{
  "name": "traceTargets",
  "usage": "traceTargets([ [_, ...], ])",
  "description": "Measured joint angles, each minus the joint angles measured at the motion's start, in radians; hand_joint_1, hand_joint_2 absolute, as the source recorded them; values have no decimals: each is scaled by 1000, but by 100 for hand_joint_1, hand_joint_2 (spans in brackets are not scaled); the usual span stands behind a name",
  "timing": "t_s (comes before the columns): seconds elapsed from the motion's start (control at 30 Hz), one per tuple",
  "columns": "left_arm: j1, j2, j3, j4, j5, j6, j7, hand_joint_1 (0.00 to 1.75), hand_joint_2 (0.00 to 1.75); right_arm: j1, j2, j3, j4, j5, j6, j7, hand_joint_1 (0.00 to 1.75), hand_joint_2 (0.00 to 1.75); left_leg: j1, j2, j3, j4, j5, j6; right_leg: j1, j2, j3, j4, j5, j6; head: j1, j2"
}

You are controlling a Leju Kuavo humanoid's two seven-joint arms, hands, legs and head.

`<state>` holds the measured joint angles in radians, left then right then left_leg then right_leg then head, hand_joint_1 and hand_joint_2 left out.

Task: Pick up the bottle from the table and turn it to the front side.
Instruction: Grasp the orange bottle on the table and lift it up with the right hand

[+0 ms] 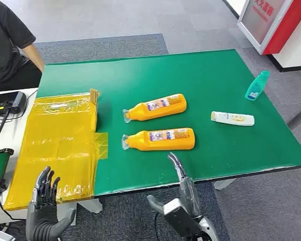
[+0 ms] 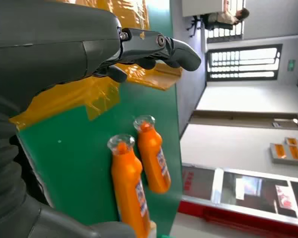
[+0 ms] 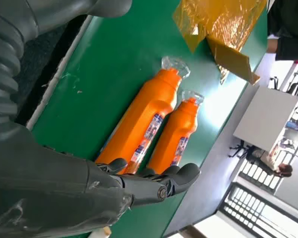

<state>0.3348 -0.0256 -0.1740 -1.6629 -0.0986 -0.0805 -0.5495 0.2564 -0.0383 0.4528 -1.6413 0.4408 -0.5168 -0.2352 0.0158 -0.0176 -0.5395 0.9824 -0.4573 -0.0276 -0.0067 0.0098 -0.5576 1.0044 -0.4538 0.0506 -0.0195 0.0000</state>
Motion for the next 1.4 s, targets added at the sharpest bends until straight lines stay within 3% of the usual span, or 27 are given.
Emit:
traceTargets([
  [0.37,6,-27,109,19,-119,-22,56,0,175,22,1,-60,-64,77,-5,-9,0,175,0,0,0,0,0,0,0,0,0,0,0,0,0,0],
  [0.53,-25,-16,113,52,-172,-46,85,0,175,-32,0,-74,-65,241,88,71,0,175,0,0,0,0,1,0,0,0,0,0,1,0,0,0],
  [0.87,-54,9,113,91,-226,-40,106,0,175,-129,-15,-109,-48,393,242,194,0,175,0,0,0,0,1,0,0,0,0,0,1,0,0,0],
  [1.17,-66,22,107,104,-241,-48,99,0,175,-318,-69,-119,56,490,475,368,0,175,0,0,0,0,3,1,0,0,0,0,3,1,0,0],
  [1.4,-92,28,99,126,-243,-62,80,0,175,-493,-107,-113,226,484,563,412,0,175,0,0,-1,0,5,0,0,0,-1,0,5,0,0,0],
])
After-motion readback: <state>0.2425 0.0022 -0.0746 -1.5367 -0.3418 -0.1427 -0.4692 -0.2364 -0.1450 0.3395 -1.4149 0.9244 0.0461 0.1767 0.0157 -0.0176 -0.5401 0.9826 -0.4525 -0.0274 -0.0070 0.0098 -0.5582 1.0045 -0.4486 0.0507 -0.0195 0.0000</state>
